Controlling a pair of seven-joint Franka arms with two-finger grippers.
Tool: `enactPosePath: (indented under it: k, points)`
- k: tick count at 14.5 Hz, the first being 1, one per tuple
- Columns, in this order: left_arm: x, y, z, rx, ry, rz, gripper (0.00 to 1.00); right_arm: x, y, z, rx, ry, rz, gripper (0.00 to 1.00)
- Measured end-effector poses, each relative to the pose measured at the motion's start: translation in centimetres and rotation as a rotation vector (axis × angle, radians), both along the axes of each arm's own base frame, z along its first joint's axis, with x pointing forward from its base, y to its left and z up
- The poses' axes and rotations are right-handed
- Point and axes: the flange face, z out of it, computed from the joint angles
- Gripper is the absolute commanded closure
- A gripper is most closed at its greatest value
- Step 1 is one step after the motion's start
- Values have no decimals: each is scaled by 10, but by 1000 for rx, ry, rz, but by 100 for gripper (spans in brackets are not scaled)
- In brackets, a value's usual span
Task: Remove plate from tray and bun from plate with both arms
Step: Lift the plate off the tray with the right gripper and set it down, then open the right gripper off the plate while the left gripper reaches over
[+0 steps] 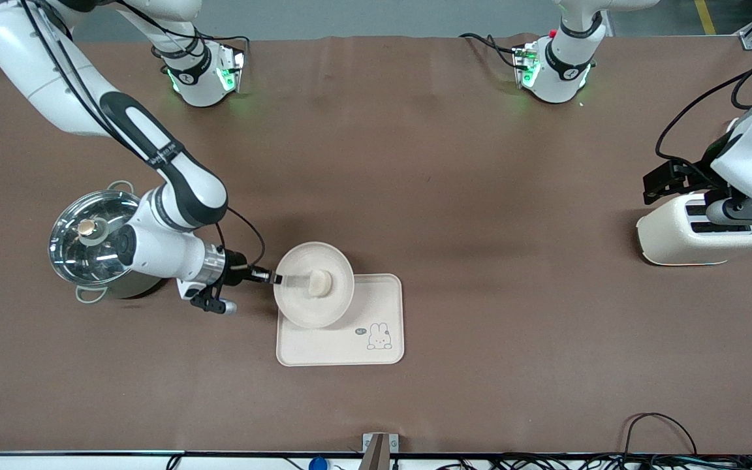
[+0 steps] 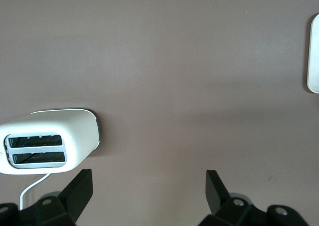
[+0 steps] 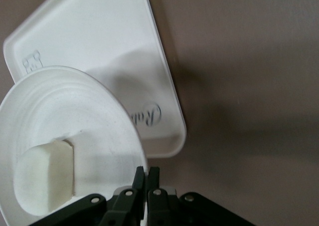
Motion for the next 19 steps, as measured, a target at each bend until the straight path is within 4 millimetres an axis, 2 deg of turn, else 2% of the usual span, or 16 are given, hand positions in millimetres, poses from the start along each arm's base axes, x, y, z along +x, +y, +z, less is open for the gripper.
enactPosePath:
  k: [3,5,7,10,15,16,17,18,19]
  points:
    - [1,0,-2,0,2,-1,0,-52,30,-1,-34,-58,42,100]
    - [1,0,-2,0,3,-1,0,-93,50,-12,-48,-98,69,100]
    - [1,0,-3,0,6,-1,0,-120,63,-22,-57,-123,91,100]
    - [2,0,-7,1,10,-1,0,-136,72,-29,-63,-128,110,99]
    - [6,-1,-13,0,12,-1,0,-142,68,-43,-82,-105,117,99]
    - [8,-1,-14,-1,10,-1,0,-142,67,-47,-91,-103,118,96]
    - [9,-2,-15,-1,7,-2,0,-143,66,-50,-100,-105,121,79]
    - [10,-3,-17,-2,7,-4,0,-143,67,-52,-106,-110,122,32]
    - [11,-6,-19,-2,7,-7,0,-142,66,-53,-111,-113,121,0]
